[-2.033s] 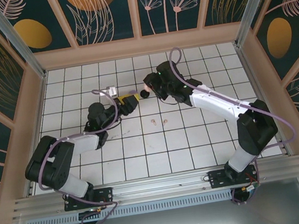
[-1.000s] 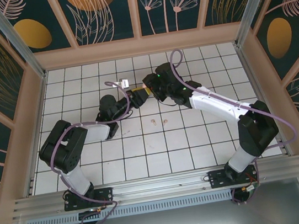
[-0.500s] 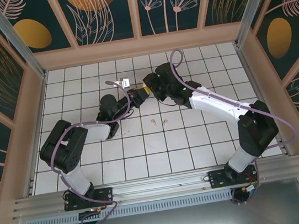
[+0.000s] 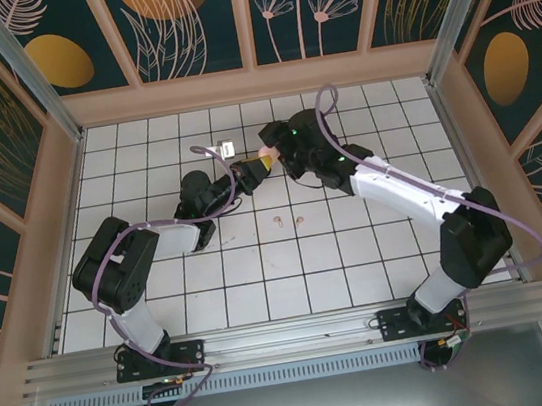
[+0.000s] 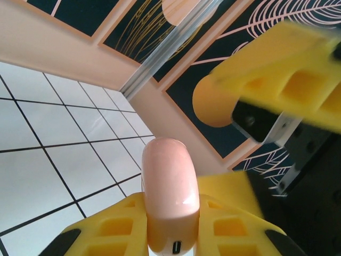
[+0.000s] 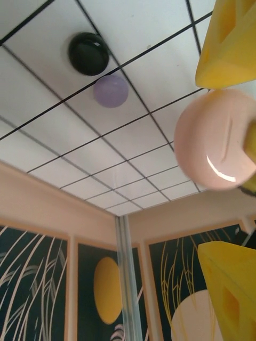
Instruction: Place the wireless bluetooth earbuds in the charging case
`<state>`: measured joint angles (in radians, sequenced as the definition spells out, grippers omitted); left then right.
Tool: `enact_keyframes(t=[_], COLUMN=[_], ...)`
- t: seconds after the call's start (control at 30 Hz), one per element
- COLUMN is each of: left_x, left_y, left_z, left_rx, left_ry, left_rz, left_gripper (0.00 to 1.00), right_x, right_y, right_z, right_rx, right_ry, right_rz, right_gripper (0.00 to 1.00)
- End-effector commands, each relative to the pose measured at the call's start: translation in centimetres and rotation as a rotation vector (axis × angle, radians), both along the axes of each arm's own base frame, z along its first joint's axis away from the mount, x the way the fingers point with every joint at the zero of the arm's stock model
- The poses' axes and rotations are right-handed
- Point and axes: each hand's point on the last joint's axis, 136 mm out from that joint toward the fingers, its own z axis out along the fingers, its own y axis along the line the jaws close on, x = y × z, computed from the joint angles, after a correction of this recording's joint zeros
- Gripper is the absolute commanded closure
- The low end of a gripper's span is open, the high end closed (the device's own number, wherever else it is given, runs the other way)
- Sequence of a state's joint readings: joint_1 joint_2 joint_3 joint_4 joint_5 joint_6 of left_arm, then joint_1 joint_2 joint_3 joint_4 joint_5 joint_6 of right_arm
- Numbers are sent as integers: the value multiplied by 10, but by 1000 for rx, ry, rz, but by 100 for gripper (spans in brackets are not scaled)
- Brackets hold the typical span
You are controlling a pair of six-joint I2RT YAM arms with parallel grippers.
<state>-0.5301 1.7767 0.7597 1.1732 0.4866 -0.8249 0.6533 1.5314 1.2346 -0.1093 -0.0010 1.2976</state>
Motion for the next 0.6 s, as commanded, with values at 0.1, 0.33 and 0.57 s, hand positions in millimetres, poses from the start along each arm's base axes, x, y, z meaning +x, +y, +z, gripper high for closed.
enact_keyframes(t=[0.1,0.33,0.57], left_x=[-2,-17,-35], left_y=[-4,-14,-25], left_z=[17,33,39], left_rx=[5,63,127], left_ry=[-40,-91,-116], left_rz=[-35,-148,-287], left_gripper=[100,100,100], right_x=[-6,-13,-40], right_y=[-45,-77,-66], right_z=[48,33,32], right_rx=[-72,-248,-364], right_ry=[-203,-394,-623], right_rz=[7,207,491], right_gripper=[25,24,24])
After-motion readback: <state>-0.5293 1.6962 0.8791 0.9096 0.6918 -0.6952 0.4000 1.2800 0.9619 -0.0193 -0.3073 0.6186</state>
